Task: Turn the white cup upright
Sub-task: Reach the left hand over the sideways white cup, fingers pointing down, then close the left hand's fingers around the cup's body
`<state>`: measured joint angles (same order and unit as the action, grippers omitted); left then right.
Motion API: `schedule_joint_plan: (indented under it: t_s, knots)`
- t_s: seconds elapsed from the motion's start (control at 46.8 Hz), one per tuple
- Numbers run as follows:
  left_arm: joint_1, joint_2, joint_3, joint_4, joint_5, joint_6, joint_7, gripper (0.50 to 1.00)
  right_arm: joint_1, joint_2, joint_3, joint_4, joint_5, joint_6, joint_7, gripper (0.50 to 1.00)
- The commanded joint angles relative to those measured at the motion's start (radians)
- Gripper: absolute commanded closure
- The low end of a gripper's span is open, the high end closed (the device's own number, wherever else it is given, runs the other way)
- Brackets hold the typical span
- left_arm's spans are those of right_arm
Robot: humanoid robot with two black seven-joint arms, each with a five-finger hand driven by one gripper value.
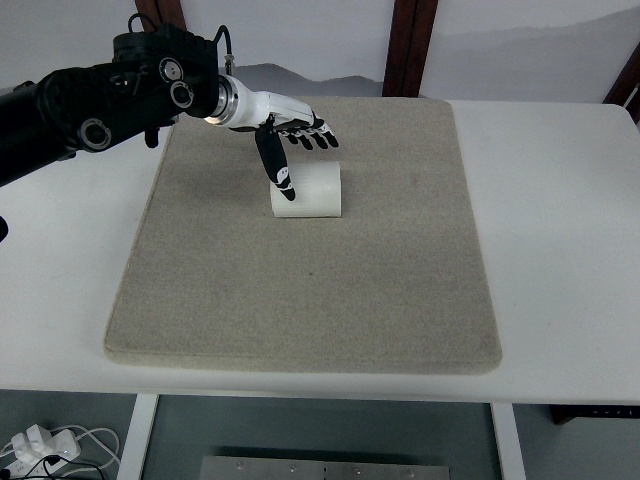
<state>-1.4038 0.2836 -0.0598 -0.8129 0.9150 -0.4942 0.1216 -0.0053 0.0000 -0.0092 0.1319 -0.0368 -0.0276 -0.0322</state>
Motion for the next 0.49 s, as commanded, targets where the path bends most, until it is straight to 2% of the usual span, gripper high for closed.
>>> schedule_joint_plan:
  t_s: [0.0, 0.15, 0.47]
  knots:
    - [0.005, -0.007, 0.005, 0.006, -0.001, 0.012, 0.003, 0.506, 0.001, 0.0, 0.0, 0.0, 0.0, 0.0, 0.0, 0.548]
    - [0.016, -0.017, 0.024, 0.014, -0.002, 0.052, 0.004, 0.506, 0.001, 0.0, 0.0, 0.0, 0.0, 0.0, 0.0, 0.548]
    - [0.023, -0.092, 0.041, 0.086, -0.002, 0.055, 0.004, 0.51, 0.001, 0.0, 0.0, 0.0, 0.0, 0.0, 0.0, 0.548]
